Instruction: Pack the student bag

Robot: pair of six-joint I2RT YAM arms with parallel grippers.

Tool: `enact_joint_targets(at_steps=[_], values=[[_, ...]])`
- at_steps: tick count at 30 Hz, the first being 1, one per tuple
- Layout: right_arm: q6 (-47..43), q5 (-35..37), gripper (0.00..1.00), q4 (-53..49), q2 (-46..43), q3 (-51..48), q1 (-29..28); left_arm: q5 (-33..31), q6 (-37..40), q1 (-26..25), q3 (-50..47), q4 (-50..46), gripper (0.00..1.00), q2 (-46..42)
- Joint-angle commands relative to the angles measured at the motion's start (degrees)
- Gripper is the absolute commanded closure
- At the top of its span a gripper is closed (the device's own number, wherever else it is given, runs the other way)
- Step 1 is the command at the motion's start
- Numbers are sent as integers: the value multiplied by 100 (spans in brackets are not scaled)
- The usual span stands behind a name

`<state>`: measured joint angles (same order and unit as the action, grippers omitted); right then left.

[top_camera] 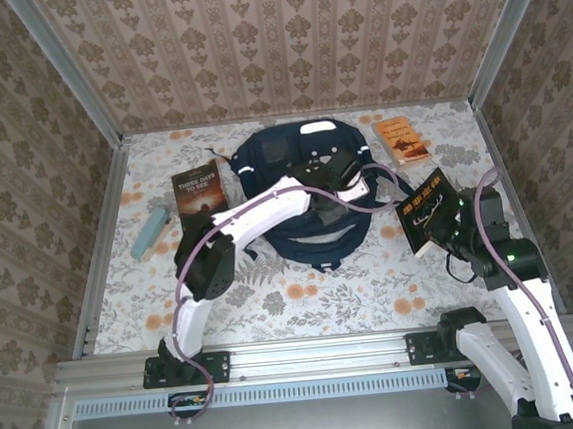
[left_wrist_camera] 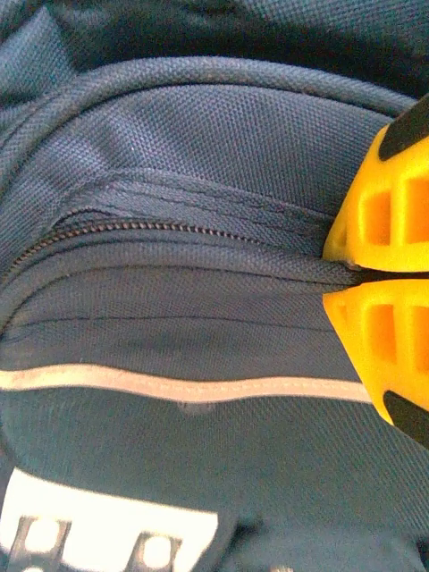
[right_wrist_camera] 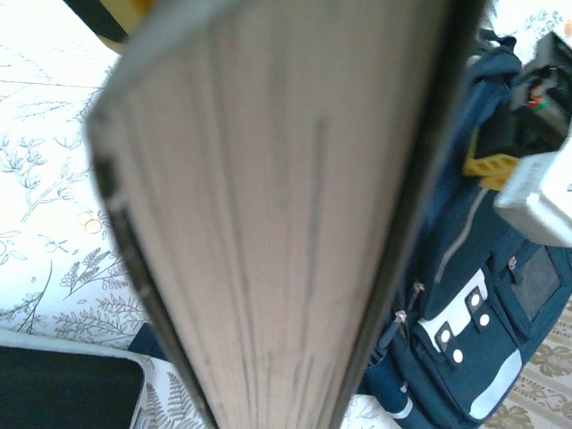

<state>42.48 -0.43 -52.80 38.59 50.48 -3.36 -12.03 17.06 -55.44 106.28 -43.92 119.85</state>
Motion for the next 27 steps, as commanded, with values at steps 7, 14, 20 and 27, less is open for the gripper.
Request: enact_joint_targets(at_steps=[7,14,20,27], values=[[134,-1938,100,1099,-299,1,28,-1731,-292,-2,37,1768,98,-1017],[1240,-2921,100,2445,-175,-738,-14,-2017,-588,5,687,1686,99,-756],[2200,-2638,100,4007,263,-1413,-353,-1955,-747,2,881,1598,99,-768],[2606,-1820,100,6004,1455,-1516,-1249,-1886,-796,-15,916,1435,100,-975]])
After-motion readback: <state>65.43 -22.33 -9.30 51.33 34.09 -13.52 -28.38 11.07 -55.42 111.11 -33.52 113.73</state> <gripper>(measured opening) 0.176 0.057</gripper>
